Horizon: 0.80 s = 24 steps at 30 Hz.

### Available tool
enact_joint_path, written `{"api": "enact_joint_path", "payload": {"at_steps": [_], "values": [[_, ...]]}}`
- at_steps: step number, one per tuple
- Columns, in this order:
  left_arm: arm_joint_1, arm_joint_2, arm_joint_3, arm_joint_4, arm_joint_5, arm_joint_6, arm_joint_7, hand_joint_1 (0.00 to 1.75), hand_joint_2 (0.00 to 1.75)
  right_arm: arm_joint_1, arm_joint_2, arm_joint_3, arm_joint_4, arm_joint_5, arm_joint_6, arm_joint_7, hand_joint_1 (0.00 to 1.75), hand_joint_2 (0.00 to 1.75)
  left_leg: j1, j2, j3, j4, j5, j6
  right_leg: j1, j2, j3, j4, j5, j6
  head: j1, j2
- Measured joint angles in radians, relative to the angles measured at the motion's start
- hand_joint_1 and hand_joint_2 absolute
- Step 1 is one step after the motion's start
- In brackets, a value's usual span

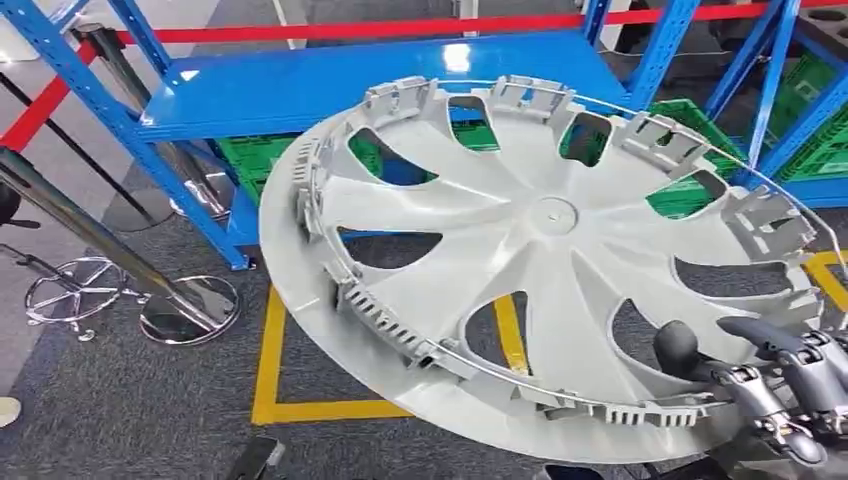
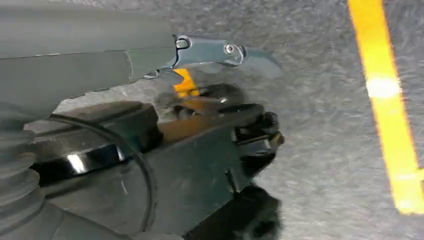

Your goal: Take the parts from the cabinet and place them on the table.

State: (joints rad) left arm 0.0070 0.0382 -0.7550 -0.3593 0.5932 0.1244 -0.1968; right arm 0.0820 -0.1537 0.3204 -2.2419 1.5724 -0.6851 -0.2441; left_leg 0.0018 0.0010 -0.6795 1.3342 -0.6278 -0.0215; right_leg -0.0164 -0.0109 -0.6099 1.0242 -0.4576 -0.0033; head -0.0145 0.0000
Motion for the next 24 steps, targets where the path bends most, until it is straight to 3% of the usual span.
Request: {"api": "enact_joint_path", "payload": {"at_steps": [2, 3, 4, 5, 6, 8, 9, 10, 11, 12, 13, 14, 15, 17, 18, 19, 20, 21, 23, 24], "values": [[-0.001, 0.006, -0.019, 0.001, -0.005, 0.005, 0.005, 0.0, 1.75, -0.001, 0.0, 0.003, 0.0, 0.0, 0.0, 0.0, 1.75, 1.75, 0.001, 0.0, 0.082, -0.08, 0.084, 0.006, 0.0, 0.0, -0.037, 0.001, 0.028, 0.005, 0.0, 0.0], [-0.002, 0.009, -0.022, 0.001, -0.005, 0.006, 0.007, 0.0, 1.75, -0.002, 0.0, 0.004, 0.0, 0.0, 0.0, 0.0, 1.75, 1.75, -0.001, -0.001, 0.147, -0.165, 0.102, 0.014, 0.001, 0.002, -0.053, 0.0, 0.044, 0.008, 0.0, 0.0], [-0.005, 0.013, -0.025, 0.002, -0.005, 0.007, 0.007, 0.0, 1.75, -0.004, 0.0, 0.004, 0.0, 0.0, 0.0, 0.0, 1.75, 1.75, -0.003, -0.002, 0.221, -0.262, 0.08, 0.024, 0.0, 0.002, -0.059, 0.001, 0.057, 0.009, 0.0, 0.0], [-0.007, 0.014, -0.03, 0.002, -0.006, 0.008, 0.007, 0.0, 1.75, -0.005, 0.0, 0.005, 0.0, 0.0, 0.0, 0.0, 1.75, 1.75, -0.009, -0.002, 0.287, -0.37, 0.046, 0.032, 0.004, 0.002, -0.065, 0.001, 0.066, 0.016, -0.001, 0.0], [-0.011, 0.018, -0.036, 0.003, -0.006, 0.007, 0.007, 0.0, 1.75, -0.005, 0.0, 0.005, 0.0, 0.0, 0.0, 0.0, 1.75, 1.75, -0.01, -0.002, 0.285, -0.376, 0.044, 0.029, 0.002, -0.002, -0.065, -0.008, 0.085, 0.021, 0.001, 0.0], [-0.011, 0.019, -0.041, 0.005, -0.006, 0.008, 0.008, 0.0, 1.75, -0.008, 0.0, 0.005, 0.0, 0.0, 0.0, 0.0, 1.75, 1.75, -0.017, -0.004, 0.265, -0.377, 0.07, 0.041, -0.003, -0.004, -0.068, -0.028, 0.119, 0.034, -0.007, 0.0], [-0.006, 0.019, -0.042, 0.007, -0.004, 0.011, 0.009, 0.0, 1.75, -0.008, 0.0, 0.005, 0.0, 0.0, 0.0, 0.0, 1.75, 1.75, -0.007, -0.001, 0.251, -0.389, 0.094, 0.049, -0.001, -0.003, -0.075, -0.033, 0.124, 0.04, -0.004, 0.0], [-0.007, 0.019, -0.043, 0.008, -0.004, 0.014, 0.009, 0.0, 1.75, -0.007, 0.0, 0.005, 0.0, 0.0, 0.0, -0.001, 1.75, 1.75, -0.008, 0.008, 0.233, -0.388, 0.109, 0.055, -0.003, 0.003, -0.085, -0.017, 0.073, 0.042, -0.004, 0.0], [-0.005, 0.02, -0.043, 0.008, -0.002, 0.017, 0.01, 0.0, 1.75, -0.008, 0.0, 0.006, 0.0, 0.0, 0.0, -0.004, 1.75, 1.75, -0.008, 0.008, 0.213, -0.386, 0.126, 0.065, -0.002, 0.006, -0.101, 0.033, -0.007, 0.042, 0.0, 0.0], [-0.003, 0.022, -0.043, 0.011, -0.002, 0.023, 0.01, 0.0, 1.75, -0.008, 0.0, 0.006, 0.0, -0.001, 0.0, -0.006, 1.75, 1.75, -0.009, 0.009, 0.191, -0.384, 0.141, 0.067, -0.003, 0.006, -0.116, 0.106, -0.084, 0.045, 0.003, 0.0], [-0.002, 0.024, -0.044, 0.013, -0.002, 0.029, 0.01, 0.0, 1.75, -0.008, 0.0, 0.006, 0.0, -0.001, 0.0, -0.006, 1.75, 1.75, -0.012, 0.01, 0.171, -0.382, 0.158, 0.069, -0.003, 0.006, -0.122, 0.189, -0.137, 0.047, 0.002, 0.0], [-0.001, 0.026, -0.044, 0.016, -0.002, 0.031, 0.008, 0.0, 1.75, -0.008, 0.0, 0.006, 0.0, -0.001, 0.0, -0.008, 1.75, 1.75, -0.013, 0.011, 0.146, -0.377, 0.175, 0.069, -0.003, 0.006, -0.125, 0.262, -0.152, 0.049, 0.004, 0.0], [0.0, 0.028, -0.045, 0.018, -0.002, 0.035, 0.007, 0.0, 1.75, -0.007, 0.0, 0.006, 0.0, -0.001, 0.0, -0.008, 1.75, 1.75, -0.014, 0.012, 0.121, -0.371, 0.19, 0.067, -0.003, 0.007, -0.118, 0.305, -0.128, 0.05, 0.003, 0.0], [0.001, 0.031, -0.046, 0.024, -0.006, 0.043, 0.006, 0.0, 1.75, -0.007, 0.0, 0.006, 0.0, -0.001, 0.0, -0.009, 1.75, 1.75, -0.014, 0.014, 0.071, -0.356, 0.216, 0.063, -0.003, 0.007, -0.058, 0.286, -0.039, 0.049, 0.004, 0.0], [0.001, 0.034, -0.046, 0.025, -0.006, 0.045, 0.004, 0.0, 1.75, -0.007, 0.0, 0.006, 0.0, -0.001, 0.0, -0.009, 1.75, 1.75, -0.014, 0.014, 0.045, -0.347, 0.23, 0.059, -0.003, 0.006, 0.006, 0.221, -0.02, 0.048, 0.004, 0.0], [-0.002, 0.036, -0.047, 0.026, -0.008, 0.049, 0.001, 0.0, 1.75, -0.007, 0.0, 0.006, 0.0, -0.001, 0.0, -0.01, 1.75, 1.75, -0.014, 0.014, 0.034, -0.337, 0.236, 0.055, -0.003, 0.007, 0.09, 0.122, -0.056, 0.043, 0.003, 0.0], [-0.002, 0.037, -0.047, 0.026, -0.011, 0.052, -0.003, 0.0, 1.75, -0.009, 0.0, 0.006, 0.0, -0.001, 0.0, -0.01, 1.75, 1.75, -0.02, 0.009, 0.022, -0.325, 0.242, 0.048, 0.001, 0.006, 0.207, -0.015, -0.113, 0.04, 0.006, 0.0], [-0.002, 0.04, -0.049, 0.026, -0.013, 0.055, -0.005, 0.0, 1.75, -0.011, 0.0, 0.006, 0.0, -0.001, 0.0, -0.011, 1.75, 1.75, -0.02, 0.01, 0.017, -0.319, 0.252, 0.043, 0.001, 0.003, 0.218, -0.075, -0.152, 0.033, 0.003, 0.0], [-0.004, 0.045, -0.057, 0.029, -0.016, 0.06, -0.007, 0.0, 1.75, -0.007, 0.0, 0.006, 0.001, -0.001, 0.0, -0.012, 1.75, 1.75, -0.013, 0.01, 0.014, -0.327, 0.277, 0.034, 0.009, 0.005, 0.201, -0.057, -0.137, 0.025, 0.005, 0.0], [-0.002, 0.047, -0.061, 0.031, -0.017, 0.063, -0.007, 0.0, 1.75, -0.008, 0.0, 0.006, 0.002, -0.001, 0.0, -0.012, 1.75, 1.75, -0.013, 0.009, 0.01, -0.326, 0.287, 0.028, 0.004, 0.004, 0.191, -0.058, -0.123, 0.014, 0.008, 0.0]]}}
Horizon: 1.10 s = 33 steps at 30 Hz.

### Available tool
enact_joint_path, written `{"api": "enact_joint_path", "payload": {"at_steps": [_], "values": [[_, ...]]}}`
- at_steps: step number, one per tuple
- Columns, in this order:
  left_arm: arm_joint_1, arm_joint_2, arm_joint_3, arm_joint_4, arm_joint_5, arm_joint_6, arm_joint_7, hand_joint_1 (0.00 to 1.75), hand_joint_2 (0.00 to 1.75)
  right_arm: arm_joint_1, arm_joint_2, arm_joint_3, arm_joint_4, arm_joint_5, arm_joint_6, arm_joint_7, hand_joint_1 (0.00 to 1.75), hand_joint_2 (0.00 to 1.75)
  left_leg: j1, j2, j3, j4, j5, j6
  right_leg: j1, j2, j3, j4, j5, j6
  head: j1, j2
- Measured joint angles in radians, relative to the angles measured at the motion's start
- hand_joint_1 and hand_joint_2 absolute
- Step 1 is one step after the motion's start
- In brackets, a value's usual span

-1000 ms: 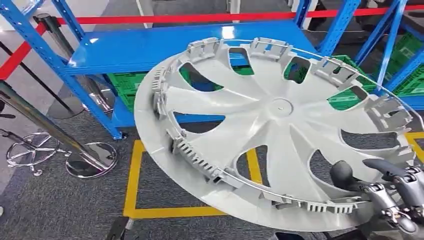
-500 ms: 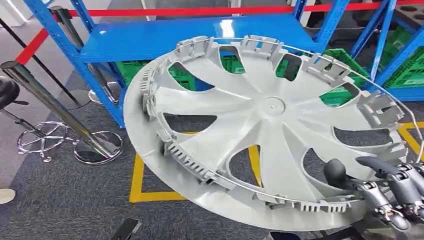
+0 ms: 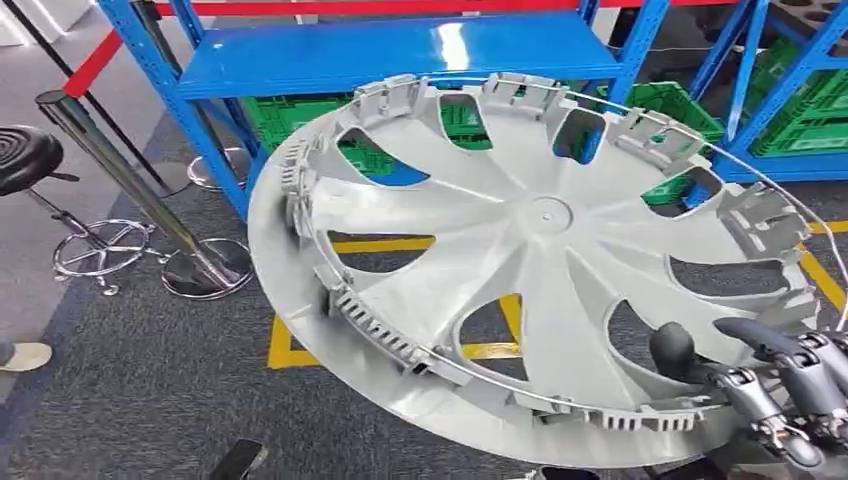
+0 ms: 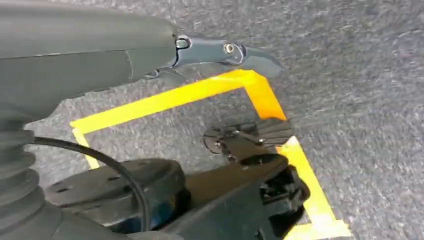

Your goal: Take the parts from the cabinet and place them on the table.

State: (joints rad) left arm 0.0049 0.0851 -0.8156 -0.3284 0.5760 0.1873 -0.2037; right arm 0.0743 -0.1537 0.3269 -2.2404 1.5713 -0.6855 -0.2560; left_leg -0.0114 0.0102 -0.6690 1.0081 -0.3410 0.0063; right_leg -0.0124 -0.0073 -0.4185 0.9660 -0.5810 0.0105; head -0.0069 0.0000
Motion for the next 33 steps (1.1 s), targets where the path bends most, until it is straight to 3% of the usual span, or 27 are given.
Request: {"api": "enact_joint_path", "payload": {"at_steps": [1, 2, 4, 5, 6, 7, 8, 10, 11, 14, 15, 16, 17, 19, 20, 21, 22, 23, 25, 26, 27, 30, 31, 33], "values": [[0.001, 0.003, -0.002, 0.003, 0.0, 0.004, 0.0, 0.0, 1.75, -0.002, 0.0, 0.0, 0.0, 0.0, 0.0, -0.001, 1.75, 1.75, 0.004, -0.002, -0.008, 0.009, -0.028, -0.007, -0.004, -0.004, -0.009, 0.0, 0.01, -0.007, -0.002, 0.0], [0.003, 0.001, -0.004, 0.003, 0.0, 0.005, 0.0, 0.0, 1.75, -0.001, 0.0, 0.0, 0.002, 0.0, 0.0, -0.002, 1.75, 1.75, 0.005, -0.004, -0.017, 0.048, -0.089, -0.016, -0.004, -0.004, -0.02, 0.0, 0.02, -0.014, -0.01, 0.0], [0.001, 0.0, -0.005, 0.003, 0.0, 0.009, 0.0, 0.0, 1.75, -0.002, 0.0, 0.0, 0.004, 0.0, 0.0, -0.003, 1.75, 1.75, 0.013, -0.004, -0.047, 0.187, -0.198, -0.028, -0.004, -0.005, -0.043, 0.001, 0.041, -0.017, -0.014, 0.0], [0.001, 0.0, -0.005, 0.003, 0.0, 0.01, 0.0, 0.0, 1.75, -0.002, 0.0, 0.0, 0.007, 0.0, 0.0, -0.006, 1.75, 1.75, 0.015, -0.004, -0.059, 0.261, -0.225, -0.032, -0.003, -0.005, -0.056, 0.003, 0.05, -0.016, -0.014, 0.0], [0.001, 0.0, -0.005, 0.004, 0.0, 0.01, 0.0, 0.0, 1.75, -0.002, 0.0, 0.001, 0.01, 0.001, 0.0, -0.006, 1.75, 1.75, 0.017, -0.004, -0.058, 0.299, -0.217, -0.035, -0.003, -0.005, -0.064, 0.006, 0.058, -0.014, -0.015, 0.0], [0.001, 0.0, -0.005, 0.005, 0.0, 0.01, -0.001, 0.0, 1.75, -0.005, 0.001, 0.005, 0.015, 0.001, 0.0, -0.006, 1.75, 1.75, 0.019, -0.004, -0.036, 0.29, -0.193, -0.036, -0.004, -0.005, -0.071, 0.01, 0.065, -0.012, -0.015, 0.0], [0.0, 0.0, -0.005, 0.005, 0.0, 0.009, -0.002, 0.0, 1.75, -0.007, 0.002, 0.009, 0.019, 0.001, 0.0, -0.006, 1.75, 1.75, 0.021, -0.004, 0.005, 0.232, -0.161, -0.035, -0.005, -0.003, -0.083, 0.017, 0.07, -0.009, -0.015, 0.0], [0.0, 0.001, -0.006, 0.006, -0.001, 0.005, -0.005, 0.0, 1.75, -0.016, 0.004, 0.016, 0.026, 0.001, 0.0, -0.006, 1.75, 1.75, 0.021, -0.006, 0.12, 0.051, -0.116, -0.026, -0.005, -0.003, -0.094, 0.026, 0.073, -0.004, -0.015, 0.0], [-0.002, 0.002, -0.006, 0.008, -0.002, 0.004, -0.006, 0.0, 1.75, -0.021, 0.005, 0.021, 0.031, 0.001, 0.0, -0.006, 1.75, 1.75, 0.018, -0.01, 0.148, 0.01, -0.146, -0.018, -0.003, -0.004, -0.105, 0.028, 0.078, 0.003, -0.014, 0.0], [-0.002, 0.003, -0.006, 0.011, -0.002, 0.001, -0.007, 0.0, 1.75, -0.03, 0.008, 0.027, 0.039, 0.0, 0.0, -0.009, 1.75, 1.75, 0.01, -0.01, 0.137, -0.007, -0.142, -0.005, -0.006, -0.005, -0.116, 0.029, 0.092, 0.024, -0.013, 0.0], [-0.003, 0.004, -0.006, 0.011, -0.002, 0.0, -0.007, 0.0, 1.75, -0.032, 0.009, 0.027, 0.04, 0.001, 0.0, -0.014, 1.75, 1.75, 0.01, -0.01, 0.136, -0.014, -0.136, 0.006, -0.005, -0.005, -0.116, 0.027, 0.095, 0.03, -0.015, 0.0], [-0.005, 0.003, -0.006, 0.011, -0.003, -0.002, -0.008, 0.0, 1.75, -0.034, 0.009, 0.027, 0.041, 0.001, 0.0, -0.016, 1.75, 1.75, 0.017, -0.005, 0.138, -0.027, -0.125, 0.017, -0.008, -0.002, -0.13, 0.038, 0.08, 0.034, -0.013, 0.0], [-0.009, 0.002, -0.006, 0.011, -0.006, -0.002, -0.011, 0.0, 1.75, -0.037, 0.009, 0.028, 0.043, 0.001, 0.0, -0.019, 1.75, 1.75, 0.015, -0.005, 0.133, -0.031, -0.119, 0.025, -0.006, 0.0, -0.148, 0.072, 0.048, 0.035, -0.011, 0.0], [-0.017, 0.002, -0.008, 0.014, -0.012, -0.003, -0.013, 0.0, 1.75, -0.041, 0.009, 0.029, 0.047, 0.0, 0.0, -0.023, 1.75, 1.75, 0.012, -0.005, 0.117, -0.03, -0.111, 0.034, -0.007, 0.003, -0.22, 0.235, -0.035, 0.038, -0.01, 0.0], [-0.018, 0.002, -0.009, 0.014, -0.013, -0.003, -0.013, 0.0, 1.75, -0.041, 0.009, 0.03, 0.048, 0.0, 0.0, -0.024, 1.75, 1.75, 0.009, -0.004, 0.111, -0.03, -0.107, 0.035, -0.007, 0.003, -0.252, 0.308, -0.062, 0.04, -0.01, 0.0], [-0.019, 0.002, -0.01, 0.014, -0.014, -0.003, -0.013, 0.0, 1.75, -0.041, 0.009, 0.031, 0.05, 0.0, 0.0, -0.024, 1.75, 1.75, 0.007, -0.004, 0.106, -0.028, -0.103, 0.036, -0.006, 0.003, -0.268, 0.347, -0.067, 0.041, -0.01, 0.0], [-0.02, 0.002, -0.011, 0.016, -0.014, -0.004, -0.013, 0.0, 1.75, -0.041, 0.009, 0.032, 0.053, 0.0, 0.0, -0.024, 1.75, 1.75, 0.005, -0.004, 0.102, -0.027, -0.1, 0.035, -0.006, 0.003, -0.256, 0.333, -0.047, 0.039, -0.01, 0.0], [-0.021, 0.001, -0.011, 0.016, -0.016, -0.004, -0.013, 0.0, 1.75, -0.041, 0.009, 0.034, 0.056, 0.0, 0.0, -0.024, 1.75, 1.75, 0.004, -0.005, 0.099, -0.024, -0.099, 0.034, -0.006, 0.003, -0.225, 0.277, -0.012, 0.037, -0.01, 0.0], [-0.024, -0.001, -0.014, 0.018, -0.023, -0.006, -0.011, 0.0, 1.75, -0.042, 0.009, 0.034, 0.056, 0.0, 0.0, -0.027, 1.75, 1.75, 0.002, -0.005, 0.096, -0.016, -0.098, 0.031, -0.006, 0.003, -0.123, 0.095, 0.068, 0.026, -0.01, 0.0], [-0.027, -0.003, -0.019, 0.018, -0.027, -0.009, -0.004, 0.0, 1.75, -0.043, 0.01, 0.034, 0.056, 0.0, 0.0, -0.031, 1.75, 1.75, -0.004, -0.006, 0.093, -0.013, -0.097, 0.027, -0.001, 0.001, -0.099, 0.043, 0.06, 0.022, -0.01, 0.0], [-0.032, -0.003, -0.025, 0.018, -0.034, -0.01, 0.0, 0.0, 1.75, -0.043, 0.011, 0.034, 0.056, 0.0, 0.0, -0.033, 1.75, 1.75, -0.006, -0.006, 0.084, -0.004, -0.096, 0.022, -0.002, 0.002, -0.093, 0.023, 0.058, 0.019, -0.011, 0.0], [-0.038, -0.003, -0.032, 0.021, -0.046, -0.011, 0.008, 0.0, 1.75, -0.035, 0.011, 0.032, 0.055, 0.0, 0.0, -0.036, 1.75, 1.75, -0.002, -0.005, 0.075, -0.005, -0.082, 0.005, 0.002, 0.005, -0.1, 0.031, 0.07, 0.004, -0.011, 0.0], [-0.041, 0.0, -0.034, 0.022, -0.049, -0.011, 0.013, 0.0, 1.75, -0.032, 0.012, 0.029, 0.054, 0.0, 0.0, -0.039, 1.75, 1.75, 0.0, -0.006, 0.07, 0.002, -0.091, 0.002, -0.008, 0.002, -0.098, 0.024, 0.079, -0.002, -0.01, 0.0], [-0.044, -0.003, -0.042, 0.022, -0.058, -0.013, 0.019, 0.0, 1.75, -0.018, 0.014, 0.022, 0.049, 0.0, 0.0, -0.04, 1.75, 1.75, 0.005, -0.008, 0.037, 0.093, -0.164, -0.016, -0.008, 0.0, -0.104, 0.024, 0.084, -0.009, -0.018, 0.0]]}}
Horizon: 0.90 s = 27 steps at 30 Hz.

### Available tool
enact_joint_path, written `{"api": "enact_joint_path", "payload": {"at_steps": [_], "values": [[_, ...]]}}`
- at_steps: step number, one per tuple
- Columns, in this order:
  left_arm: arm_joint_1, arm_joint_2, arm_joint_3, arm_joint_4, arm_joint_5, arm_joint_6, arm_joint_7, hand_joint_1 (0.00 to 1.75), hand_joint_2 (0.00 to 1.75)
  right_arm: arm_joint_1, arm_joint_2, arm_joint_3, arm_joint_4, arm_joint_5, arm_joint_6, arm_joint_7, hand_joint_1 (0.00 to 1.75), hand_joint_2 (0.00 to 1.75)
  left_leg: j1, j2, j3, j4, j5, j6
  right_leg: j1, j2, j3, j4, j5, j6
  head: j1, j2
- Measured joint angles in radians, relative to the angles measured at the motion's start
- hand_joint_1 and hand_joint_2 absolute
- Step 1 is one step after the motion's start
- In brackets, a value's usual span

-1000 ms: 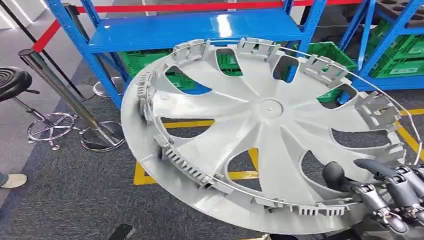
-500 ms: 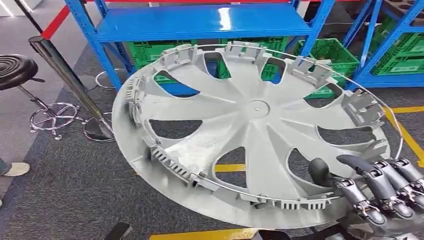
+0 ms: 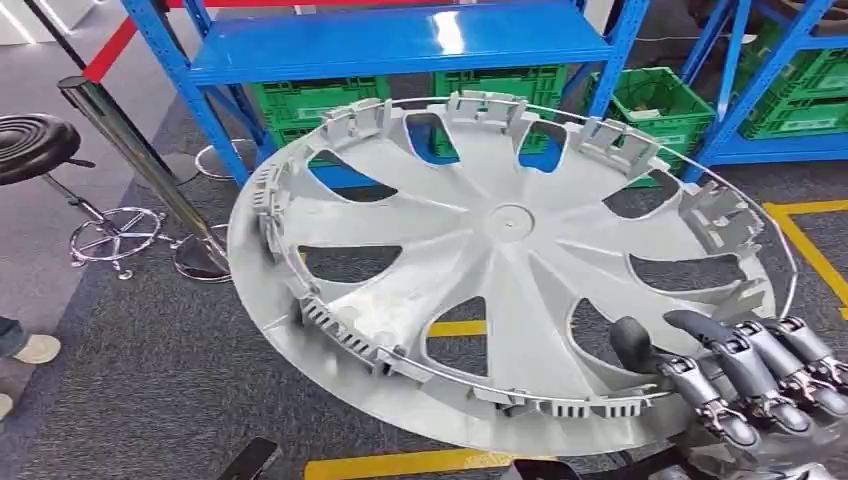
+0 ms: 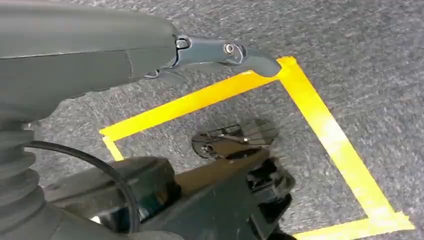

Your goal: Take the parts from the cabinet and place them on the table.

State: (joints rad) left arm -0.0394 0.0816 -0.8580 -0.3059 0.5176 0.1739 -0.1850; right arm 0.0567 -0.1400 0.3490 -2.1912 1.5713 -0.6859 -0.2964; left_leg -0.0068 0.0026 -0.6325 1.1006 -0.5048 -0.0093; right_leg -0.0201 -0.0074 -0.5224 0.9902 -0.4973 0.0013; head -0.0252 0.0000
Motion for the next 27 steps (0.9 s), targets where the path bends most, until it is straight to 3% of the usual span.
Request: {"api": "enact_joint_path", "payload": {"at_steps": [2, 3, 4, 5, 7, 8, 10, 11, 12, 20, 27], "values": [[0.0, -0.001, -0.011, 0.0, -0.005, -0.002, 0.003, 0.0, 1.75, 0.01, 0.002, -0.003, -0.006, 0.0, 0.0, 0.0, 1.75, 1.75, 0.008, 0.0, -0.061, 0.164, -0.078, -0.011, 0.001, -0.001, -0.006, 0.001, 0.003, -0.002, 0.001, 0.0], [0.0, -0.001, -0.012, 0.001, -0.007, -0.002, 0.005, 0.0, 1.75, 0.015, 0.003, -0.005, -0.006, 0.0, 0.0, 0.001, 1.75, 1.75, 0.01, 0.0, -0.077, 0.214, -0.092, -0.014, 0.001, -0.001, -0.008, 0.002, 0.004, -0.002, 0.0, 0.0], [-0.001, -0.002, -0.014, 0.001, -0.011, -0.002, 0.006, 0.0, 1.75, 0.024, 0.003, -0.008, -0.008, 0.0, 0.0, 0.0, 1.75, 1.75, 0.012, 0.0, -0.071, 0.214, -0.083, -0.016, 0.0, 0.0, -0.008, 0.003, 0.004, -0.001, 0.0, 0.0], [-0.002, -0.002, -0.016, 0.002, -0.018, -0.001, 0.007, 0.0, 1.75, 0.035, 0.003, -0.014, -0.014, 0.0, 0.0, -0.003, 1.75, 1.75, 0.015, 0.0, -0.042, 0.167, -0.05, -0.016, 0.0, 0.0, -0.008, 0.004, 0.004, -0.001, 0.001, 0.0], [-0.005, -0.002, -0.022, 0.002, -0.033, 0.001, 0.016, 0.0, 1.75, 0.051, 0.003, -0.027, -0.029, 0.0, 0.0, -0.013, 1.75, 1.75, 0.017, 0.0, 0.05, -0.011, 0.035, -0.01, 0.0, 0.001, -0.006, 0.007, 0.002, 0.002, 0.0, 0.0], [-0.007, -0.003, -0.029, 0.002, -0.042, 0.003, 0.021, 0.0, 1.75, 0.061, 0.003, -0.033, -0.038, 0.0, 0.0, -0.019, 1.75, 1.75, 0.017, -0.003, 0.079, -0.074, 0.04, -0.005, 0.0, 0.001, -0.007, 0.006, 0.003, 0.006, 0.001, 0.0], [-0.012, -0.008, -0.043, 0.002, -0.061, 0.01, 0.029, 0.0, 1.75, 0.083, 0.003, -0.049, -0.056, 0.0, 0.0, -0.027, 1.75, 1.75, 0.013, -0.002, 0.082, -0.097, 0.032, 0.004, 0.007, 0.003, -0.022, 0.015, 0.004, 0.018, 0.002, 0.0], [-0.012, -0.014, -0.048, 0.002, -0.068, 0.016, 0.034, 0.0, 1.75, 0.095, 0.004, -0.055, -0.066, 0.0, 0.0, -0.03, 1.75, 1.75, 0.014, -0.002, 0.079, -0.098, 0.034, 0.0, 0.009, 0.004, -0.025, 0.016, 0.003, 0.01, 0.004, 0.0], [-0.012, -0.016, -0.054, 0.002, -0.072, 0.019, 0.036, 0.0, 1.75, 0.105, 0.004, -0.06, -0.073, 0.0, 0.0, -0.032, 1.75, 1.75, 0.013, -0.003, 0.078, -0.098, 0.034, 0.0, 0.007, 0.002, -0.025, 0.015, 0.003, 0.01, 0.003, 0.0], [-0.029, -0.022, -0.068, 0.002, -0.079, 0.032, 0.04, 0.0, 1.75, 0.135, 0.005, -0.092, -0.099, 0.001, 0.0, -0.037, 1.75, 1.75, 0.002, -0.003, 0.074, -0.096, 0.037, 0.016, -0.002, 0.004, -0.025, 0.003, 0.016, 0.03, 0.003, 0.0], [-0.037, -0.013, -0.057, 0.002, -0.045, 0.047, 0.046, 0.0, 1.75, 0.123, 0.006, -0.095, -0.105, 0.001, 0.0, -0.028, 1.75, 1.75, 0.001, -0.002, 0.073, -0.096, 0.04, 0.02, -0.003, 0.003, -0.027, 0.004, 0.018, 0.035, 0.003, 0.0]]}}
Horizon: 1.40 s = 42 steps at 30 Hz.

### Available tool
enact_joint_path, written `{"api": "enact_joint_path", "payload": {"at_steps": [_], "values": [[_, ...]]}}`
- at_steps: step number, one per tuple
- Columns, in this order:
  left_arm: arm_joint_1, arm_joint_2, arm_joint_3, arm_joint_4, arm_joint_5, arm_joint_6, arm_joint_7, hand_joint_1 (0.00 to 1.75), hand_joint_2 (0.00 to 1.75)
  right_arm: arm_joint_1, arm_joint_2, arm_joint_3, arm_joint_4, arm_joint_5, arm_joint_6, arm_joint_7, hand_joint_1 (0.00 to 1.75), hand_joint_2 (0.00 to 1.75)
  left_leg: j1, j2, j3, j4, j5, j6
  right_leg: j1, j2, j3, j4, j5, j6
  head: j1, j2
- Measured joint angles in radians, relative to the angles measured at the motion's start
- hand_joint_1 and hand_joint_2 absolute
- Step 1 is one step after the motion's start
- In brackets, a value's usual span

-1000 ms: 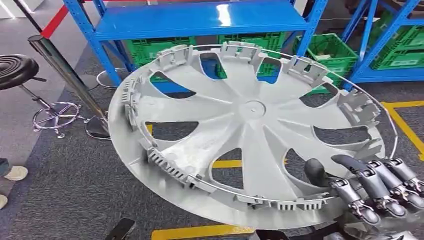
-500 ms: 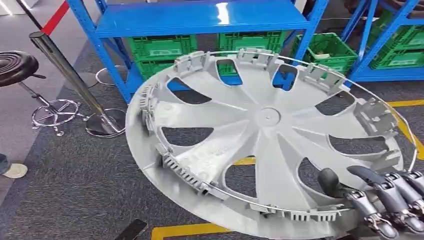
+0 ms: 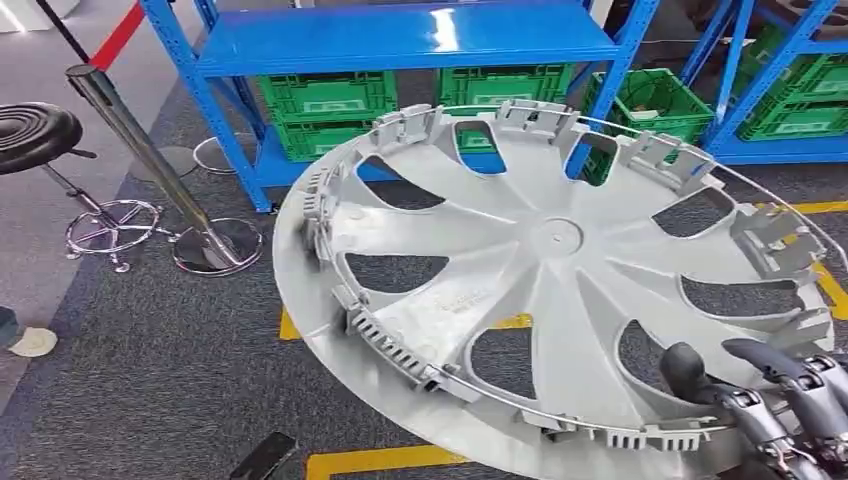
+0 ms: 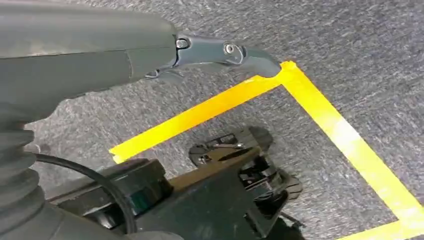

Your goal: Take the parts from the cabinet and place them on the table.

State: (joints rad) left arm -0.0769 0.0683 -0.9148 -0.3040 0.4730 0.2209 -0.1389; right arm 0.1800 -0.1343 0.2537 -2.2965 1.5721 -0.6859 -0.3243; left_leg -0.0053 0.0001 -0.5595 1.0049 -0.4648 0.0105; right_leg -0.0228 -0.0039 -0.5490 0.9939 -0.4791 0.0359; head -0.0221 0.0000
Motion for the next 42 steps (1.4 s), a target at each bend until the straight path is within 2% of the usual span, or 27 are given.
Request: {"api": "enact_joint_path", "payload": {"at_steps": [9, 12, 16, 18, 21, 22, 25, 34, 40, 42], "values": [[-0.002, 0.056, 0.047, 0.01, 0.023, 0.025, -0.004, 0.0, 1.75, -0.058, 0.0, 0.007, 0.0, 0.0, 0.0, 0.035, 1.75, 1.75, 0.002, 0.0, -0.001, 0.0, 0.003, -0.002, 0.002, 0.0, -0.003, 0.004, 0.0, 0.0, 0.0, 0.0], [-0.001, 0.069, 0.05, 0.017, 0.003, 0.051, -0.029, 0.0, 1.75, -0.065, 0.0, 0.01, 0.0, 0.0, 0.0, 0.041, 1.75, 1.75, 0.003, 0.0, -0.002, 0.0, 0.003, -0.003, 0.003, 0.0, -0.004, 0.004, 0.0, -0.001, 0.0, 0.0], [-0.004, 0.074, 0.049, 0.017, -0.025, 0.082, -0.11, 0.0, 1.75, -0.066, -0.001, 0.012, 0.002, 0.0, 0.0, 0.041, 1.75, 1.75, 0.003, 0.0, -0.003, 0.0, 0.003, -0.003, 0.002, 0.0, -0.005, 0.004, 0.0, -0.001, 0.0, 0.0], [-0.006, 0.074, 0.048, 0.016, -0.039, 0.112, -0.177, 0.0, 1.75, -0.065, -0.002, 0.012, 0.002, 0.0, 0.0, 0.041, 1.75, 1.75, 0.003, 0.0, -0.003, 0.0, 0.003, -0.003, 0.002, 0.0, -0.005, 0.004, 0.0, -0.001, 0.0, 0.0], [-0.012, 0.071, 0.049, -0.008, -0.061, 0.16, -0.323, 0.0, 1.75, -0.056, -0.004, 0.013, 0.002, 0.0, 0.0, 0.038, 1.75, 1.75, 0.002, 0.0, -0.004, 0.0, 0.003, -0.003, 0.002, 0.0, -0.006, 0.004, 0.0, -0.001, 0.0, 0.0], [-0.014, 0.067, 0.049, -0.027, -0.077, 0.18, -0.39, 0.0, 1.75, -0.052, -0.005, 0.012, 0.002, 0.0, 0.0, 0.033, 1.75, 1.75, 0.002, 0.0, -0.004, 0.0, 0.004, -0.003, 0.002, 0.0, -0.006, 0.004, 0.0, -0.001, 0.0, 0.0], [-0.025, 0.055, 0.05, -0.067, -0.101, 0.196, -0.487, 0.0, 1.75, -0.039, -0.007, 0.012, 0.002, 0.0, 0.0, 0.019, 1.75, 1.75, 0.002, 0.0, -0.004, 0.0, 0.004, -0.003, 0.001, 0.0, -0.005, 0.004, 0.001, -0.001, 0.0, 0.0], [-0.031, 0.022, 0.047, -0.143, -0.164, 0.179, -0.525, 0.0, 1.75, -0.036, -0.008, 0.012, 0.002, 0.0, 0.0, 0.003, 1.75, 1.75, 0.002, 0.0, -0.004, 0.0, 0.004, -0.003, 0.002, 0.0, -0.006, 0.004, 0.001, -0.001, 0.0, 0.0], [-0.028, 0.011, 0.047, -0.152, -0.178, 0.15, -0.491, 0.0, 1.75, -0.036, -0.008, 0.013, 0.002, 0.0, 0.0, 0.0, 1.75, 1.75, 0.002, 0.0, -0.004, 0.0, 0.004, -0.003, 0.002, 0.0, -0.006, 0.004, 0.001, -0.001, 0.0, 0.0], [-0.027, 0.009, 0.046, -0.153, -0.183, 0.121, -0.471, 0.0, 1.75, -0.037, -0.008, 0.012, 0.002, 0.0, 0.0, 0.001, 1.75, 1.75, 0.002, 0.0, -0.004, 0.0, 0.004, -0.003, 0.002, 0.0, -0.006, 0.004, 0.001, -0.001, 0.0, 0.0]]}}
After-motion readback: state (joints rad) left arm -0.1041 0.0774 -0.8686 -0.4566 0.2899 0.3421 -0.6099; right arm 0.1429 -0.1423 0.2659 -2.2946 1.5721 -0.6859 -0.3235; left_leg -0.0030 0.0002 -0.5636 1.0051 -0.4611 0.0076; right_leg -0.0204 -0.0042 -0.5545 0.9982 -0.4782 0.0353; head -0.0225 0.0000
